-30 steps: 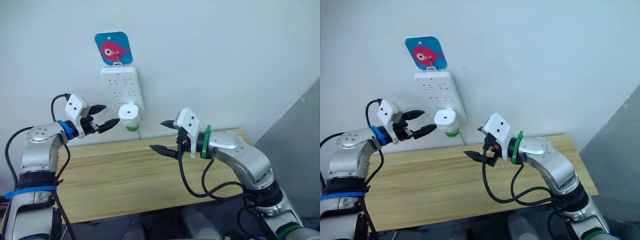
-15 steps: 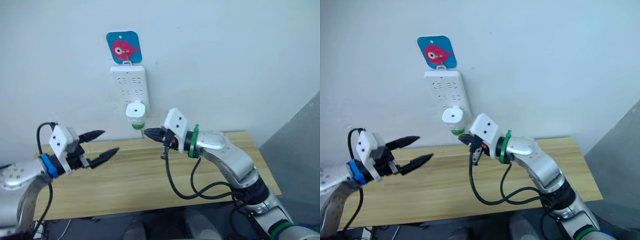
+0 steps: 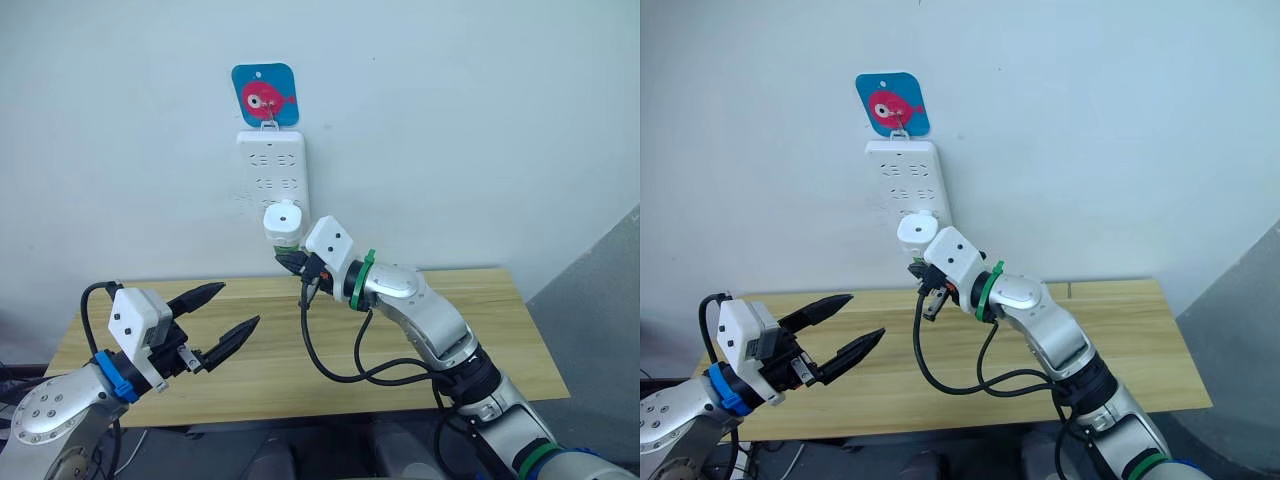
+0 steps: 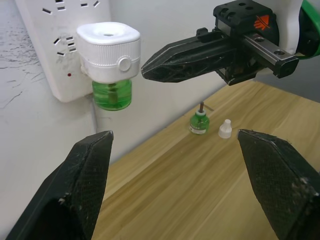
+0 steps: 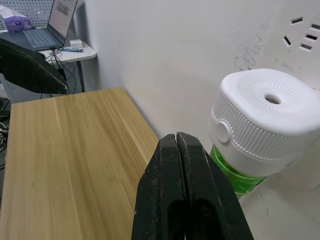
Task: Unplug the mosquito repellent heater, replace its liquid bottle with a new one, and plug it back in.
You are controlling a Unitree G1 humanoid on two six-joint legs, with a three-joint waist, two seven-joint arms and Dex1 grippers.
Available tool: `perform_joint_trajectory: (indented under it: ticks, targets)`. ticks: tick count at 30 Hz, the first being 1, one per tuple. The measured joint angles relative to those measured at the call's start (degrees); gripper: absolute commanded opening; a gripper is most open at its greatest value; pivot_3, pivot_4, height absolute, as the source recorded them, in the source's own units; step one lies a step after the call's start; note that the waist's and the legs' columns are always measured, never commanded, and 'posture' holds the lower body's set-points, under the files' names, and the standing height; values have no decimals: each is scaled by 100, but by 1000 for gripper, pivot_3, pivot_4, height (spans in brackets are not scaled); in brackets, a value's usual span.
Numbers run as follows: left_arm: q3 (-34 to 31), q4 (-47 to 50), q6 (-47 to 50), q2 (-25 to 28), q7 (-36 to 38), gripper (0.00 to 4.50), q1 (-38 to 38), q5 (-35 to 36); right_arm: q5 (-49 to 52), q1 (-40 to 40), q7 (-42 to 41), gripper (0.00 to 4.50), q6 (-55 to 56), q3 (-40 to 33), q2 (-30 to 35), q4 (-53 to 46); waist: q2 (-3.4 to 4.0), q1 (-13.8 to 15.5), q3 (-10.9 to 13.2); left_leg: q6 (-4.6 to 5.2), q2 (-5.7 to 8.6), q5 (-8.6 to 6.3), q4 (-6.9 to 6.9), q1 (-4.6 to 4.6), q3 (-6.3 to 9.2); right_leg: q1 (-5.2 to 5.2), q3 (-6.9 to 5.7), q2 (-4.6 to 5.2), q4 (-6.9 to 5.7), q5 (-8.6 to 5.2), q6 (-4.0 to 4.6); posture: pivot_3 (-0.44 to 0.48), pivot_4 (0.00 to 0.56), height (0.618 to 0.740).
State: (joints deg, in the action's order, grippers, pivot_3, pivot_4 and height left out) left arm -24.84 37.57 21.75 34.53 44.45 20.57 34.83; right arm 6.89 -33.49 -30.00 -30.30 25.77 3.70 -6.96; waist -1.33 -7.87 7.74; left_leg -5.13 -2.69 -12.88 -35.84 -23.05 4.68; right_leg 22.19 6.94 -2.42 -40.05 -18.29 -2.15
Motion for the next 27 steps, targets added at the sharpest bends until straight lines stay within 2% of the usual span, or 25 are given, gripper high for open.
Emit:
perform_joint_trajectory:
  ticks: [7, 27]
  targets:
    - [91, -206, -236, 0, 23, 4165, 0, -78, -111, -142, 176, 18, 33, -120, -254, 262, -1, 0, -1, 0, 0, 0, 1, -1, 1, 0, -1, 0, -1, 0, 0, -29, 83, 729]
    - [213, -417, -458, 14, 134, 4165, -116, -144, -154, -141, 588, 18, -52, -269, -477, 472, -1, -4, -1, 0, 0, 0, -1, 1, 1, 0, -1, -1, -7, 1, 2, -38, 82, 729]
